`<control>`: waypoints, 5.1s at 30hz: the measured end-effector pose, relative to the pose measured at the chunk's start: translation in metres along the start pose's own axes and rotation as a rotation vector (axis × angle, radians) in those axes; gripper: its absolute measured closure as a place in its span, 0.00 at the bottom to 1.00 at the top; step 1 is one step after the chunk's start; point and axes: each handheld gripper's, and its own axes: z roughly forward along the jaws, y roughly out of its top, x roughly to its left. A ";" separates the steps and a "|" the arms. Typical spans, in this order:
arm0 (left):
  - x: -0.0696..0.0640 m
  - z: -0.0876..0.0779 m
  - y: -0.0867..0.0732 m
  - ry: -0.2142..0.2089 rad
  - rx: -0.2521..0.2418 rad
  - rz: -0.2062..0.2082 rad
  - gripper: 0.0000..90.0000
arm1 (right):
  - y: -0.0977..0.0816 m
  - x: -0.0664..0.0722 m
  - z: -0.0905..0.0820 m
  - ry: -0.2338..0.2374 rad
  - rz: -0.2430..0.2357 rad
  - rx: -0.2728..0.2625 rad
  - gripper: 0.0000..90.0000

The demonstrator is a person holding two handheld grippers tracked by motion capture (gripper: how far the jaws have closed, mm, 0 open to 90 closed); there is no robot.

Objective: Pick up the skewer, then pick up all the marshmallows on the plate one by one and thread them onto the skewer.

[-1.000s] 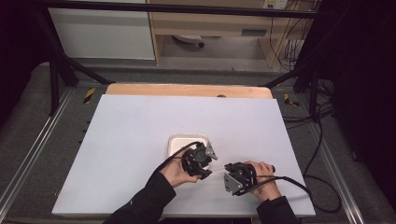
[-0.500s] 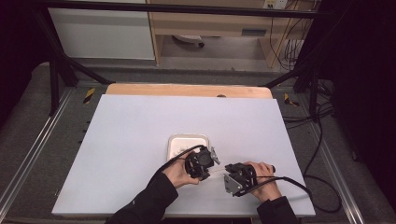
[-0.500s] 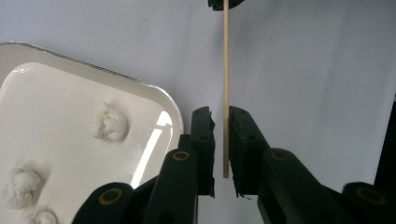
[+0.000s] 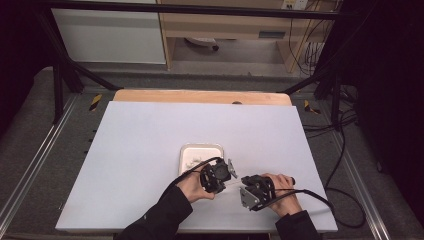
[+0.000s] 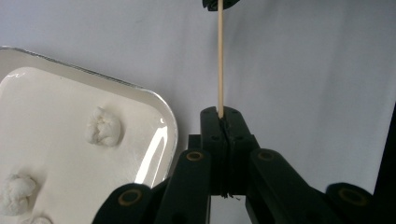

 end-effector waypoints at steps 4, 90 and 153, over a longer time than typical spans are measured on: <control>-0.001 -0.001 -0.001 0.010 -0.007 -0.001 0.99 | 0.000 0.000 -0.001 -0.003 0.008 -0.003 0.99; 0.021 -0.070 -0.199 0.223 -0.490 -0.439 0.99 | -0.016 -0.037 0.019 0.127 1.223 -0.158 0.01; 0.018 -0.064 -0.206 0.211 -0.510 -0.446 0.99 | 0.036 -0.044 0.087 0.225 1.184 -0.144 0.76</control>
